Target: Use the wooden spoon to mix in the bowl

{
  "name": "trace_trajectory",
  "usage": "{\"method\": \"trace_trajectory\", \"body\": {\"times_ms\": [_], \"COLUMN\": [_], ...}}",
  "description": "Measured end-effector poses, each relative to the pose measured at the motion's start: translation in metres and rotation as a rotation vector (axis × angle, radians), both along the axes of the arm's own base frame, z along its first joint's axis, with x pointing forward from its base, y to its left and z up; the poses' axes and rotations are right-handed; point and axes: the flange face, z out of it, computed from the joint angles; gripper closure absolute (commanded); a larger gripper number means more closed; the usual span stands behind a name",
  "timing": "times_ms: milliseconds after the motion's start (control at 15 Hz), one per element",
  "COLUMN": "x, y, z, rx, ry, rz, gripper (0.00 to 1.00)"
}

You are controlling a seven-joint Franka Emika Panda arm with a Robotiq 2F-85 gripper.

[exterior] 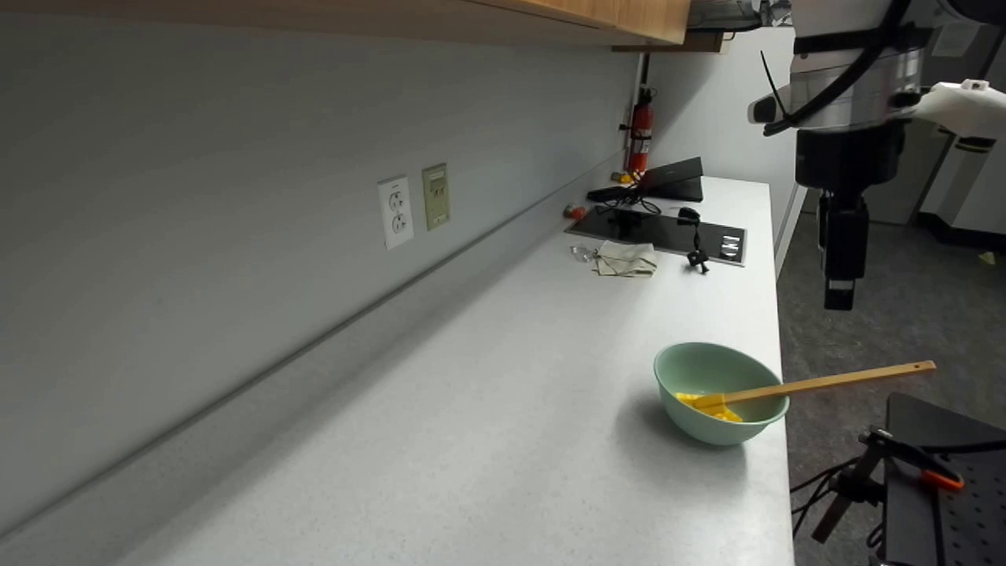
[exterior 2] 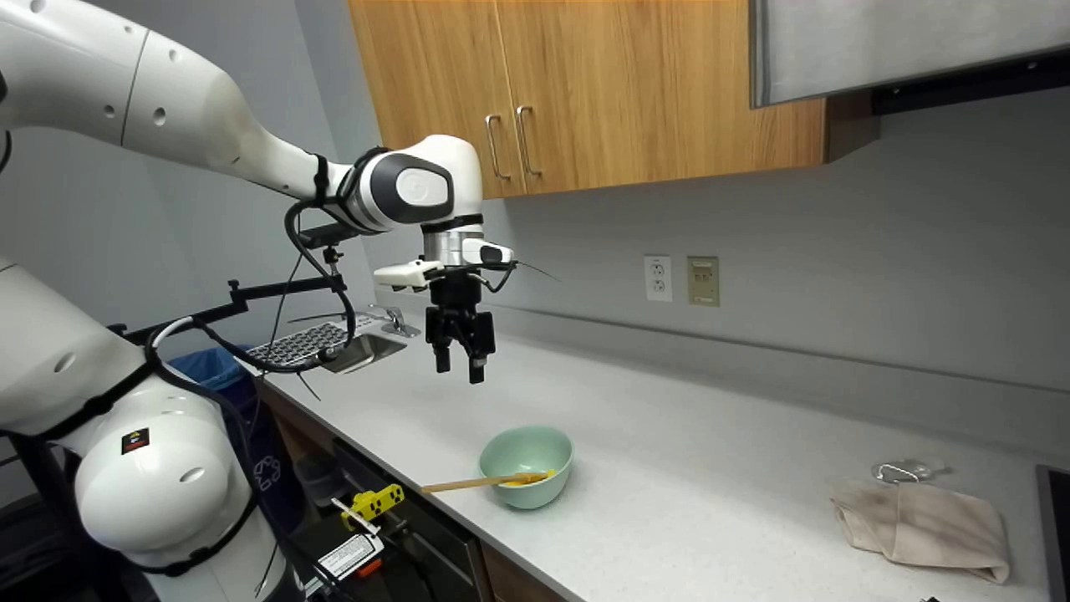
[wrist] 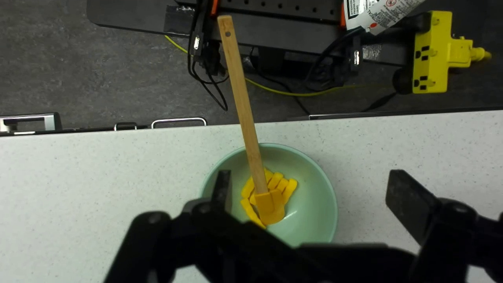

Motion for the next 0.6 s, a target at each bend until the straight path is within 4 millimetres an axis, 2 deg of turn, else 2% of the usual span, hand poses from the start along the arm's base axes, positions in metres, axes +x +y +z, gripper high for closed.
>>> {"method": "trace_trajectory", "body": {"times_ms": [267,600], "x": [-0.001,0.002], "y": [0.000,-0.006], "z": [-0.009,-0.039], "rx": [-0.001,0.007], "ry": [0.018,0.069], "rz": [0.002,0.019], "gripper": [0.00,0.00]}}
